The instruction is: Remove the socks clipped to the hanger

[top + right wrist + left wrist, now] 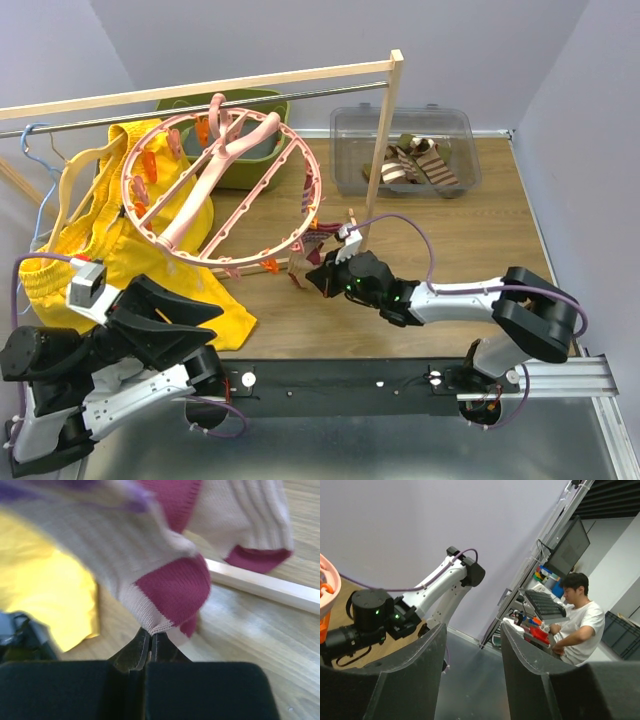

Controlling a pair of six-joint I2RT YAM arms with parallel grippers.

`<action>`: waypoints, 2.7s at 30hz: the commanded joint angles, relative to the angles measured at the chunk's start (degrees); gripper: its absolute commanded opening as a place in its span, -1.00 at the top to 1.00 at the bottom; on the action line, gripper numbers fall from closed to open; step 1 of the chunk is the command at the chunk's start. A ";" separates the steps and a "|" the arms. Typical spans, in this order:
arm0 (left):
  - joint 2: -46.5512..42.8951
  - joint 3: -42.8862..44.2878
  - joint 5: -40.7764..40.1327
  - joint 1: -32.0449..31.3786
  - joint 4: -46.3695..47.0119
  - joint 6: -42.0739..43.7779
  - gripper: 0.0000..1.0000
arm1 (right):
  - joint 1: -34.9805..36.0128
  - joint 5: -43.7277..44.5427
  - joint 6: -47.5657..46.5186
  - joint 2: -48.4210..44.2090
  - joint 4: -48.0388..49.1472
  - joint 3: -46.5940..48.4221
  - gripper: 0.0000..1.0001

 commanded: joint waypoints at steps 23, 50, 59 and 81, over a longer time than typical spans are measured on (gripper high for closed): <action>4.07 -9.25 -4.73 -0.20 -7.43 -8.27 -0.33 | 8.04 -37.90 15.19 -23.14 -15.45 6.97 0.99; 2.39 -15.31 7.75 -0.11 3.11 -10.21 -0.34 | 21.58 -31.32 15.71 -18.41 -3.68 10.13 0.99; 5.21 -15.93 6.08 -0.11 6.02 -10.56 0.71 | 22.37 -25.60 14.40 -20.41 -12.03 12.60 0.99; 2.66 -8.90 -3.95 -0.20 -6.72 -12.76 1.00 | 22.29 3.49 7.11 -33.78 -47.44 19.18 -0.39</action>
